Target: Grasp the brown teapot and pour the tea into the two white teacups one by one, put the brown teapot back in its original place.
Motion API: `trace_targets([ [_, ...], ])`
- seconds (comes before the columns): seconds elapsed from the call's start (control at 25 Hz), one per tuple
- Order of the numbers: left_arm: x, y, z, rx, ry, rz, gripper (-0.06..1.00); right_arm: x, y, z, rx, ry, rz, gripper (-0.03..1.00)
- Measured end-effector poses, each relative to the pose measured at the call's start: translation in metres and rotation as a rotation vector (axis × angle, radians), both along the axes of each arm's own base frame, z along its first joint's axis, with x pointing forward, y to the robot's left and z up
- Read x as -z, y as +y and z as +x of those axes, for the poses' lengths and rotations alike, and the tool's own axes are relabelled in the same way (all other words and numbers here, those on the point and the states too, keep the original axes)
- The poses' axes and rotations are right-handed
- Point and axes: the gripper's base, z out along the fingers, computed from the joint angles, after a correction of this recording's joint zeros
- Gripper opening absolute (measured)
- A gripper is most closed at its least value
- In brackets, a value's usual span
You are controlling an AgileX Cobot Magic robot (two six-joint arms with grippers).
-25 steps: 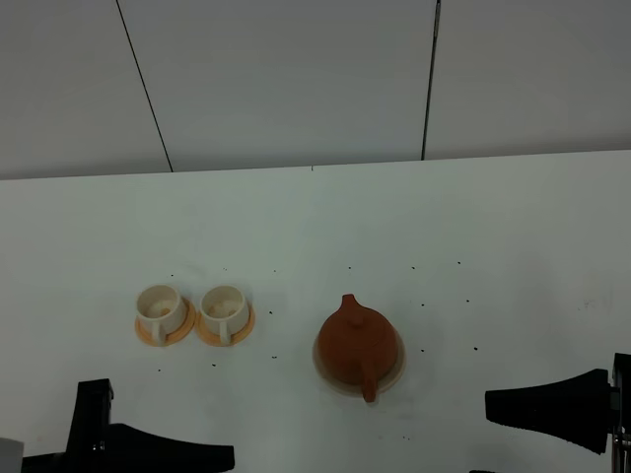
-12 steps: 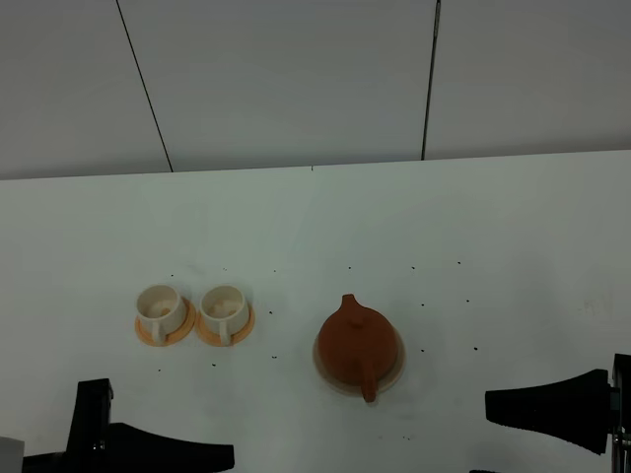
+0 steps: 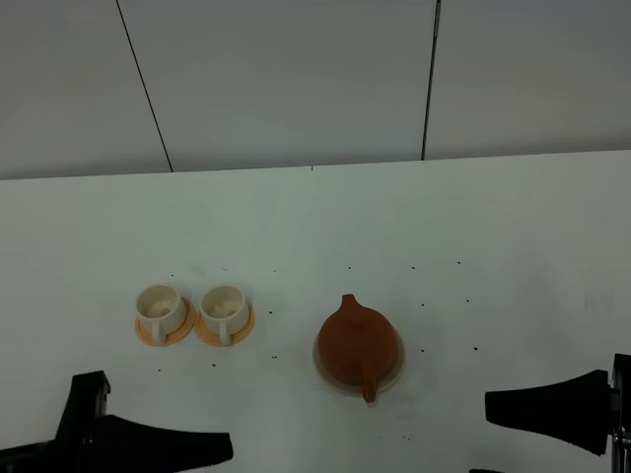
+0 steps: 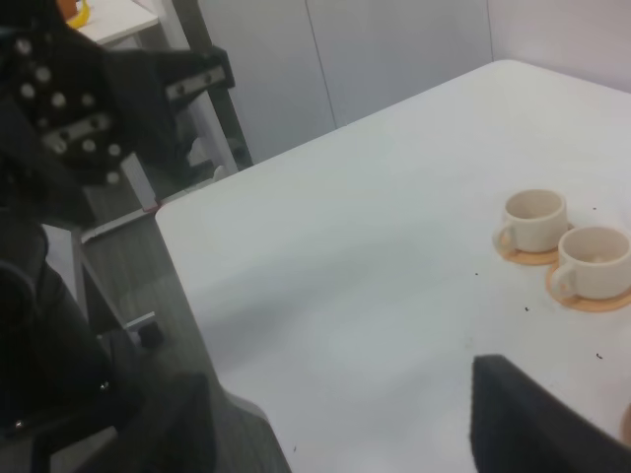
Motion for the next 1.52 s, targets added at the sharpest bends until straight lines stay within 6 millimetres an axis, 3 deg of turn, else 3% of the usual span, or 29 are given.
trace_targets([
  [0.2,-0.014,0.005,-0.009,-0.134,-0.11,-0.014,0.09,0.0,0.0,0.001,0.015,0.006,0.003,0.44],
  [0.28,-0.023,0.01,-0.018,-0.199,-0.17,0.02,0.02,0.0,-0.001,0.002,0.021,0.008,0.009,0.4],
  [0.56,-0.065,0.039,-0.066,-0.599,-0.203,0.077,0.02,0.0,-0.001,0.003,0.04,0.009,0.006,0.27],
  [0.68,-0.061,0.055,-0.087,-0.764,-0.082,0.165,0.02,0.0,-0.001,0.003,0.043,0.01,0.005,0.25],
  [0.88,-0.036,0.085,-0.11,-1.051,0.192,0.363,0.02,0.0,-0.001,0.003,0.043,0.01,0.005,0.25],
  [1.28,-0.022,0.089,-0.121,-1.055,0.339,0.488,0.02,0.001,-0.002,0.005,0.066,0.032,0.007,0.25],
  [1.52,-0.028,0.091,-0.116,-1.125,0.35,0.363,0.01,0.001,-0.002,0.005,0.069,0.032,0.006,0.25],
])
